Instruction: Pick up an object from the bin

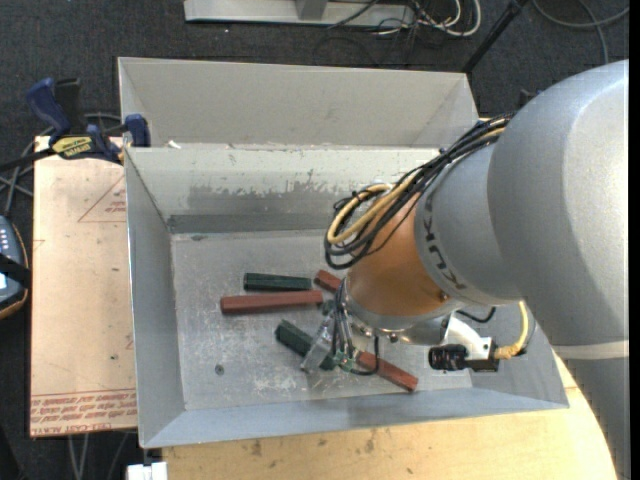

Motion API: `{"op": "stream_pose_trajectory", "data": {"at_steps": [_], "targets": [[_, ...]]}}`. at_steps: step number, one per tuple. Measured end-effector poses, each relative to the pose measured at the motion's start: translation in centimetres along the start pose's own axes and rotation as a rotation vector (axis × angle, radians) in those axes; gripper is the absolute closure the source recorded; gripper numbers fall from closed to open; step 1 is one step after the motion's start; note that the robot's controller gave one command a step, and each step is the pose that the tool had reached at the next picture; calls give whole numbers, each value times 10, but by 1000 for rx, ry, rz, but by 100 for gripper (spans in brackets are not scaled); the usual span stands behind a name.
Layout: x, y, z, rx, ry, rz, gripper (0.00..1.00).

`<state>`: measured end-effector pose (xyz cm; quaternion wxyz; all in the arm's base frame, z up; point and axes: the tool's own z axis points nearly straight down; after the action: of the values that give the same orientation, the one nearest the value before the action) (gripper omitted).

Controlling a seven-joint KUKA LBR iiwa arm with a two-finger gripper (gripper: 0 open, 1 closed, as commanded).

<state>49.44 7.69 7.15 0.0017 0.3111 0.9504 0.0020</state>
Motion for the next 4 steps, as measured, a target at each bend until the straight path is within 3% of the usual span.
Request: {"op": "stream_pose_trajectory", "data": {"at_steps": [2,4], "targets": [[0,0,-2,2,1,0,100],[2,-2,-37,9,7,-2,100]]}}
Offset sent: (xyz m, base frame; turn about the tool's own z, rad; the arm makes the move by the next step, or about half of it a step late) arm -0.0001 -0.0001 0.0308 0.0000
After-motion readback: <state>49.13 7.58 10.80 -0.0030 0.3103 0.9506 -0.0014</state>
